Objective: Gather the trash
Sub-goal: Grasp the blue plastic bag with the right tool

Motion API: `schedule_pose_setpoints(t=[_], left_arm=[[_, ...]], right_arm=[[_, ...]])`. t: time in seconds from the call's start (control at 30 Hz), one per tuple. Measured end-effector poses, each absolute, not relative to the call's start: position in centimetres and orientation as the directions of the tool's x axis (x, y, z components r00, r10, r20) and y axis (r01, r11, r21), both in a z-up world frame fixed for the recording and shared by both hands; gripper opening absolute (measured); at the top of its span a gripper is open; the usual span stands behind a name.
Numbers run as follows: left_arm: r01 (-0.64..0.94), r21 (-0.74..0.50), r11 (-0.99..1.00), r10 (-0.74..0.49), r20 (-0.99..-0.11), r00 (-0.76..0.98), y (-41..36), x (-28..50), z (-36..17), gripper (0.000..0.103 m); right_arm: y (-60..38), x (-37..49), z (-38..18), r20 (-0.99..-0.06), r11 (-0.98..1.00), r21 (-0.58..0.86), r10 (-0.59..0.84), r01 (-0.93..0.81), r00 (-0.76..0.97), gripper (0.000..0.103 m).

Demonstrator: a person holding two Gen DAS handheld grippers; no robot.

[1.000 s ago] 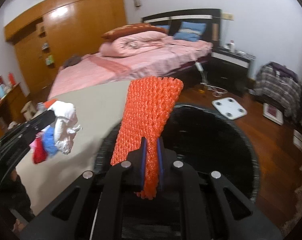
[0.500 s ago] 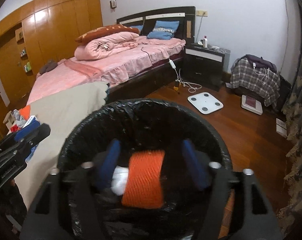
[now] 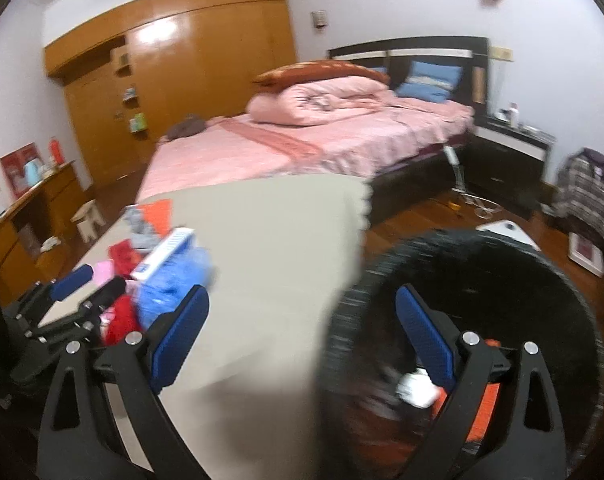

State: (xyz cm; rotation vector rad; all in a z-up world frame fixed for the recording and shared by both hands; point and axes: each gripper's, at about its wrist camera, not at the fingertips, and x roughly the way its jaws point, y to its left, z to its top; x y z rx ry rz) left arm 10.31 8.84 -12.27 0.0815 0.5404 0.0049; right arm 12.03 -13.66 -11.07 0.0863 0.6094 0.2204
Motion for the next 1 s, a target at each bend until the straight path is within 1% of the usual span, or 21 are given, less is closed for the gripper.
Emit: schedule_pose_setpoints(t=[0.2, 0.4, 0.6, 0.73, 0.9, 0.97, 1.0], left_arm=[[-0.091, 0.079, 0.993, 0.119, -0.527, 0.841, 13.7, 10.2, -13.5, 0.06], [-0.143, 0.074, 0.987, 0.16, -0.549, 0.82, 16.8, 10.9, -14.6, 0.06], [-0.166, 0.043, 0.985, 0.161, -0.563, 0.811, 18.8, 11.4, -15.3, 0.06], [-0.16, 0.037, 0.986, 0.152, -0.571, 0.807, 19.1, 11.9, -15.6, 0.06], [-0.158, 0.024, 0.987, 0.142, -0.589, 0.795, 19.2, 12.1, -16.1, 0.06], [-0.156, 0.024, 0.987, 0.14, -0.594, 0.793, 19.1, 12.2, -16.1, 0.06], [-0.155, 0.024, 0.988, 0.139, -0.595, 0.791, 19.1, 12.2, -16.1, 0.06]], right_arm=[[-8.5, 14.5, -13.1, -0.593, 0.962, 0.132, 0.268, -0.237, 0.759, 0.092], [-5.5, 16.5, -14.9, -0.627, 0.955, 0.14, 0.29, -0.262, 0.723, 0.092], [-2.3, 17.9, -16.7, -0.67, 0.943, 0.133, 0.312, -0.304, 0.674, 0.092], [-0.9, 18.3, -17.5, -0.688, 0.941, 0.112, 0.305, -0.319, 0.659, 0.092], [0.0, 19.0, -18.2, -0.707, 0.938, 0.122, 0.312, -0.325, 0.635, 0.092], [0.2, 19.4, -18.6, -0.72, 0.928, 0.137, 0.333, -0.345, 0.609, 0.083], [0.5, 19.7, -18.9, -0.731, 0.917, 0.157, 0.357, -0.366, 0.582, 0.072]])
